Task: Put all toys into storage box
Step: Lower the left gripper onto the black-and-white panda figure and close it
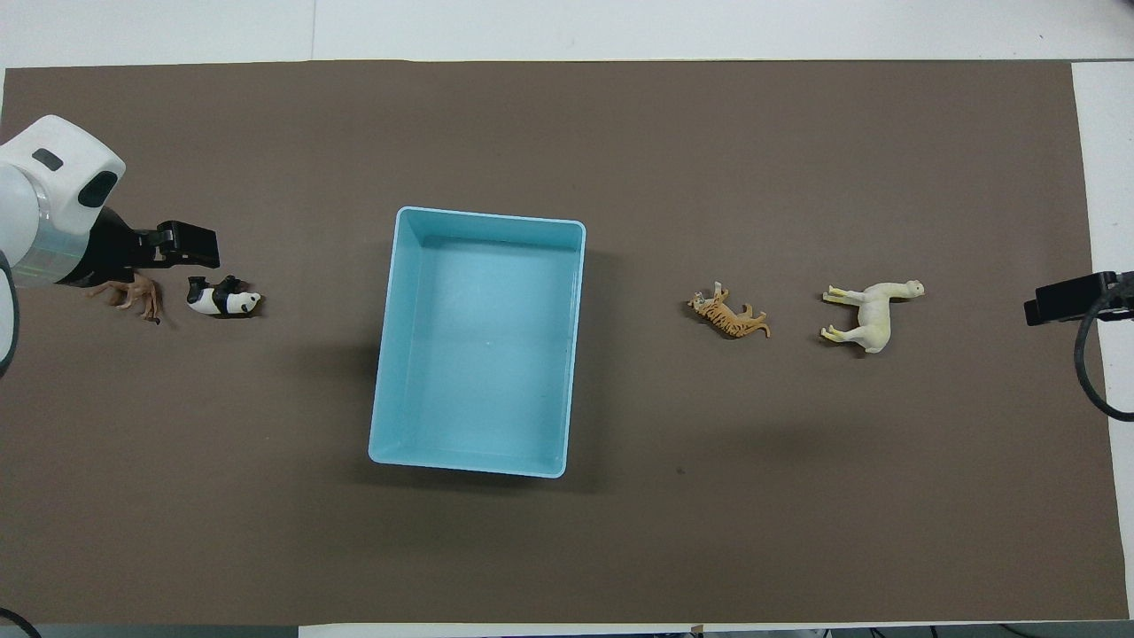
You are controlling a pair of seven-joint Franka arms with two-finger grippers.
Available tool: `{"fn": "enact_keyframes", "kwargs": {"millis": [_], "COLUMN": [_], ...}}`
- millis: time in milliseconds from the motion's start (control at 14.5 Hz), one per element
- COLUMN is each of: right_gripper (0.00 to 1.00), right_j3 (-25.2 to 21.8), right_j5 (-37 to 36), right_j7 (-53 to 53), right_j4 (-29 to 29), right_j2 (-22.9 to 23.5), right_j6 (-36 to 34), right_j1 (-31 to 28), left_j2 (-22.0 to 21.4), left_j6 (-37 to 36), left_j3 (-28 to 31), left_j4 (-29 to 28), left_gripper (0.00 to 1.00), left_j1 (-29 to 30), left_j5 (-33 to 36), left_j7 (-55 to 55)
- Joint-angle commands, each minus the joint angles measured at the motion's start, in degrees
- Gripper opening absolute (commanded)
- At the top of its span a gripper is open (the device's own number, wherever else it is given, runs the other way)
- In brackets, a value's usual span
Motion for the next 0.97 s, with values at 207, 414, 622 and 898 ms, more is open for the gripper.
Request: {"fn": "enact_keyframes", "kwargs": {"millis": [207,414,622,898], "right_gripper": [1.00,1.00,1.00,1.00], "right_j3": [0.36,0.45,0.97,0.98], "right_j5": [-0.67,-0.75,-0.75,-0.75], "right_j7": [-1.39,-0.61,1.50,4.32], "right_j4": [-0.31,-1.54,-4.78,-9.71], "right_j2": [-0.56,-1.00,-0.57,4.96], "right_j6": [-0.71,0.43,6.31,17.20], "right_j1": [-0.13,0.22,0.40,3.12], "left_j2": [2.89,5.54,6.24,10.10], "left_j6": [3.55,8.72,11.89,13.31], "left_j3": [-0.24,-0.24,-0.33,-0.33], "left_j4": [-2.26,-3.83,-4.90,-5.16], "left_gripper": [1.00,1.00,1.00,1.00], "left_j1": [3.91,3.91,3.91,2.77], "left_j5": [1.72,3.84,3.84,3.84], "left_j7": [-23.97,-45.60,-59.76,-72.35]}}
